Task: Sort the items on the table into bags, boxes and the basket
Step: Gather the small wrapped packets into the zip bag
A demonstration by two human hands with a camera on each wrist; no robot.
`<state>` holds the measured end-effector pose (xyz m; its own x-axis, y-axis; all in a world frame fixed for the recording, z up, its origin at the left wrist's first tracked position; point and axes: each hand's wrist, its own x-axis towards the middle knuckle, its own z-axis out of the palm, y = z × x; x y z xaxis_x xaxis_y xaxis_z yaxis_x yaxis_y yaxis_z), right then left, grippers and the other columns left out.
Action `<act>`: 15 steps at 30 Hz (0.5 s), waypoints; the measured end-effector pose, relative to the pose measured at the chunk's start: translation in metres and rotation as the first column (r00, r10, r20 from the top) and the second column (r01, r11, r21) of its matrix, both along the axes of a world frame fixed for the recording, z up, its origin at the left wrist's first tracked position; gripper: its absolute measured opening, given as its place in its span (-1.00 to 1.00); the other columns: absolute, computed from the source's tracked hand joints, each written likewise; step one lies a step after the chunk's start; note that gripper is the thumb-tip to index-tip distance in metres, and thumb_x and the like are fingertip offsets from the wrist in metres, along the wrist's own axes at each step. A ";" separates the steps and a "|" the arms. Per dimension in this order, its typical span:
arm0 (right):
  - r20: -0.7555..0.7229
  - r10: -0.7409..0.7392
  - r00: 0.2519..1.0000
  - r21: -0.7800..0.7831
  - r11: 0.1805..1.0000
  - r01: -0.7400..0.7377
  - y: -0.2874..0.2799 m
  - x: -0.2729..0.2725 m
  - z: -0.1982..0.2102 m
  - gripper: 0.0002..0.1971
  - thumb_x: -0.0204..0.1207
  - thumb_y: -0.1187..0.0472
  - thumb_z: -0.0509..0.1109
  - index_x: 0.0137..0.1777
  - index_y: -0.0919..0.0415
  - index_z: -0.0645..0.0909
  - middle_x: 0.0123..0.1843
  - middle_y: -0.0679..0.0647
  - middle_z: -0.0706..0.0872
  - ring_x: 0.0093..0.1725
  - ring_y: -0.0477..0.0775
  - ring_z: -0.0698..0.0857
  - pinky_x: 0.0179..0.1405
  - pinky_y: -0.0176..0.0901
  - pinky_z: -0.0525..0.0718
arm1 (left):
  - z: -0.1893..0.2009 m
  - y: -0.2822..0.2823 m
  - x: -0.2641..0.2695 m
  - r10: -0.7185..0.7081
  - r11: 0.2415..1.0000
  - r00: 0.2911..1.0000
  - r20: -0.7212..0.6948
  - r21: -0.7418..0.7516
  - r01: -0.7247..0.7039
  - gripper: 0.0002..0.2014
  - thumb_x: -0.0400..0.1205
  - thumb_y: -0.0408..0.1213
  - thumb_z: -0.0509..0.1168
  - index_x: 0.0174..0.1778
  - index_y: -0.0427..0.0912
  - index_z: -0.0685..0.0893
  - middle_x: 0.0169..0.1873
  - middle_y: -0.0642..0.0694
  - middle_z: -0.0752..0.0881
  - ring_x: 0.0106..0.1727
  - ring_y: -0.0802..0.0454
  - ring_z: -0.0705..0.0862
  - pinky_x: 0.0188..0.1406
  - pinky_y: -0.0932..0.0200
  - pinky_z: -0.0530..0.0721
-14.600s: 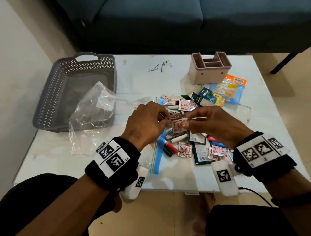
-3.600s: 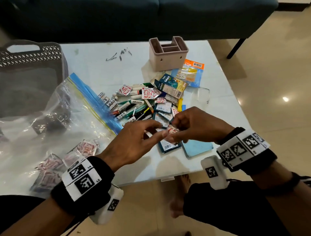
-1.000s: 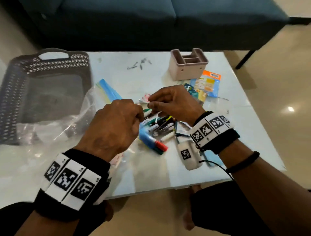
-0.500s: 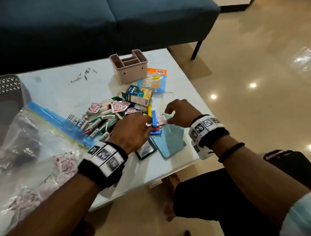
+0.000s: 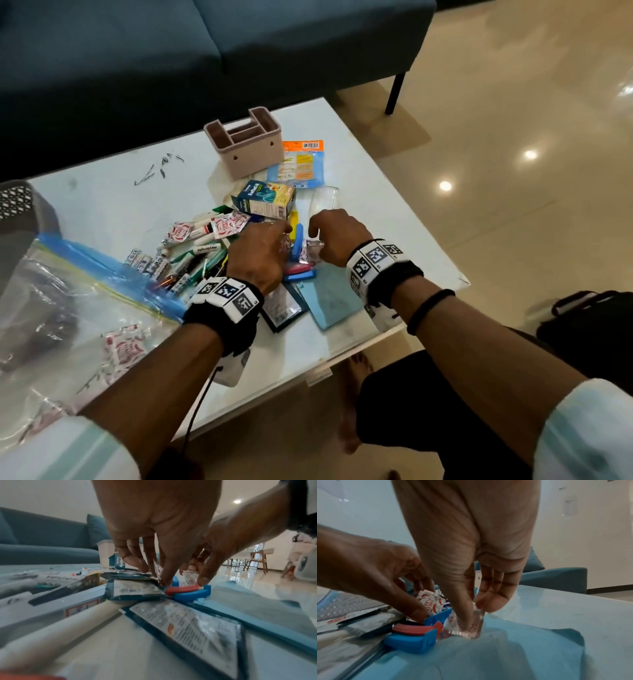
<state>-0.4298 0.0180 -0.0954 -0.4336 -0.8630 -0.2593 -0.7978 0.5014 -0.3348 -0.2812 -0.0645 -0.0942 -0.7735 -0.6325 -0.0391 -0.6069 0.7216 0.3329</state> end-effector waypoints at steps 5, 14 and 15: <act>0.032 -0.097 0.995 0.082 0.992 0.094 0.001 -0.019 0.028 -0.74 0.37 0.18 0.67 0.02 0.12 0.74 0.08 0.14 0.76 0.03 0.20 0.77 0.02 -0.01 0.76 | 0.023 -0.011 0.028 0.157 0.982 0.956 -0.250 0.139 -0.125 -0.76 0.61 -0.12 0.50 0.19 0.00 0.80 -0.02 -0.03 0.87 -0.06 -0.01 0.81 -0.01 0.08 0.78; 0.808 0.070 0.585 -0.151 0.984 0.090 -0.022 0.056 0.073 -0.87 0.41 0.27 0.67 -0.08 0.28 0.85 -0.09 0.25 0.86 -0.12 0.13 0.75 0.00 -0.06 0.74 | 0.071 -0.030 0.125 0.418 0.833 0.788 -0.452 0.536 -0.135 -0.89 0.67 -0.30 0.47 0.03 -0.06 0.90 -0.13 0.11 0.89 -0.12 0.35 0.81 -0.09 0.42 0.68; 0.825 0.092 0.557 -0.172 0.981 0.093 -0.030 0.068 0.073 -0.85 0.41 0.28 0.66 -0.06 0.31 0.83 -0.08 0.31 0.86 -0.11 0.17 0.75 0.00 -0.05 0.73 | 0.074 -0.029 0.132 0.446 0.811 0.761 -0.472 0.573 -0.120 -0.88 0.66 -0.32 0.48 0.03 -0.06 0.89 -0.10 0.10 0.90 -0.10 0.32 0.81 -0.09 0.41 0.68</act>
<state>-0.3622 -0.0122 -0.0225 -0.1079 -0.9311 -0.3485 -0.1217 0.3603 -0.9249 -0.1492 -0.0935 -0.0198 -0.5373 -0.8430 -0.0232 -0.3358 0.1886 0.9229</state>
